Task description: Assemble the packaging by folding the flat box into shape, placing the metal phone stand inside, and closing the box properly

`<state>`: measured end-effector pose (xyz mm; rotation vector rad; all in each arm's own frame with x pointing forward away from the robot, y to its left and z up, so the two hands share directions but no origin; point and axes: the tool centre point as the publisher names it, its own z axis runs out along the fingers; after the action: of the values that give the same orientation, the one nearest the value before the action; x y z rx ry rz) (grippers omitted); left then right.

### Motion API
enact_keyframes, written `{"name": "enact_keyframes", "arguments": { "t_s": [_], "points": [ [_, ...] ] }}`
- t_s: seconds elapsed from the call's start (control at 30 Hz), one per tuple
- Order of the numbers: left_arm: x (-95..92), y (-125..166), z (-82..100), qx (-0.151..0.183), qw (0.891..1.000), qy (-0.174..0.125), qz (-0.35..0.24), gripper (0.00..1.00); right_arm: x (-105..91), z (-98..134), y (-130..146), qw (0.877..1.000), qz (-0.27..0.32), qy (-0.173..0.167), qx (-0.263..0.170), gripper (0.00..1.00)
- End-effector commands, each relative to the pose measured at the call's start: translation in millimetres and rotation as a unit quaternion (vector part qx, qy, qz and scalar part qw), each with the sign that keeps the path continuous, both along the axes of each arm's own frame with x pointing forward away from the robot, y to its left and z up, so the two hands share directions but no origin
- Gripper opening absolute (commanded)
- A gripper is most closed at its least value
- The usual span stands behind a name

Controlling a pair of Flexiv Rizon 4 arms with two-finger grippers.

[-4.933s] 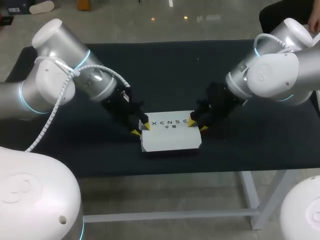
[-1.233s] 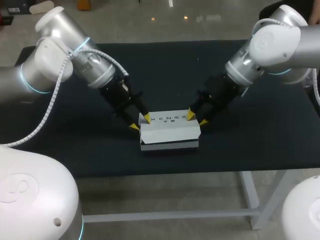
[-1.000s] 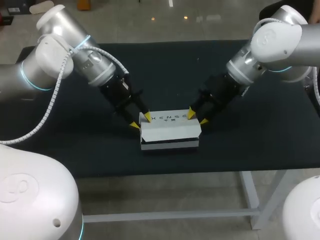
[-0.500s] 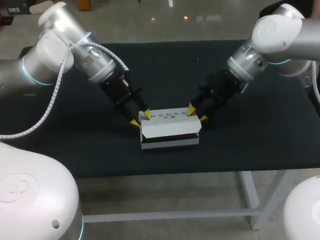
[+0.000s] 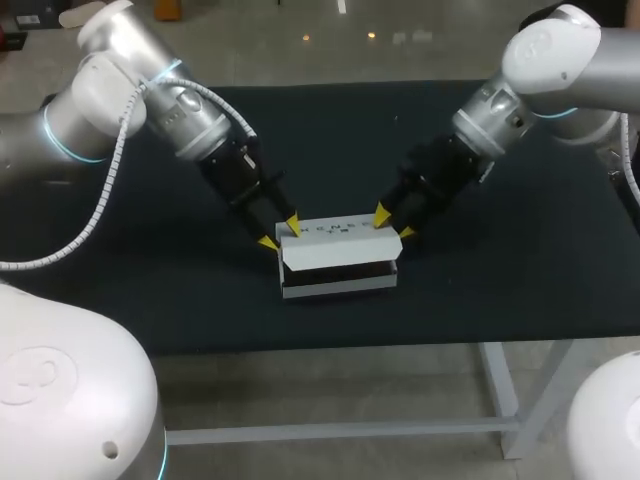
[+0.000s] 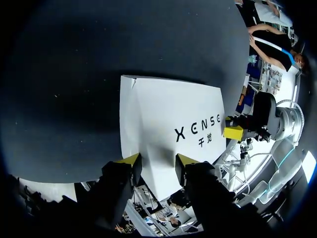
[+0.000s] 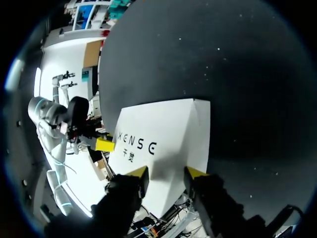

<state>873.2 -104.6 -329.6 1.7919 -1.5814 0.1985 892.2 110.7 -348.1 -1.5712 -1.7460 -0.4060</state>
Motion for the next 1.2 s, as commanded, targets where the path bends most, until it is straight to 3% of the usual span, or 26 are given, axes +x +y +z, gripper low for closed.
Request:
{"name": "enact_keyframes", "arguments": {
  "t_s": [0.03,1.2],
  "points": [
    [5.5,-4.8,1.4,0.001,1.000,0.008,-0.005,0.47,4.5,1.0,6.5,1.000,0.014,0.013,0.002,0.49],
    [13.3,0.2,8.5,-0.013,0.999,0.039,-0.006,0.46,8.3,4.1,10.5,0.999,0.030,0.027,0.005,0.49]
  ]
}}
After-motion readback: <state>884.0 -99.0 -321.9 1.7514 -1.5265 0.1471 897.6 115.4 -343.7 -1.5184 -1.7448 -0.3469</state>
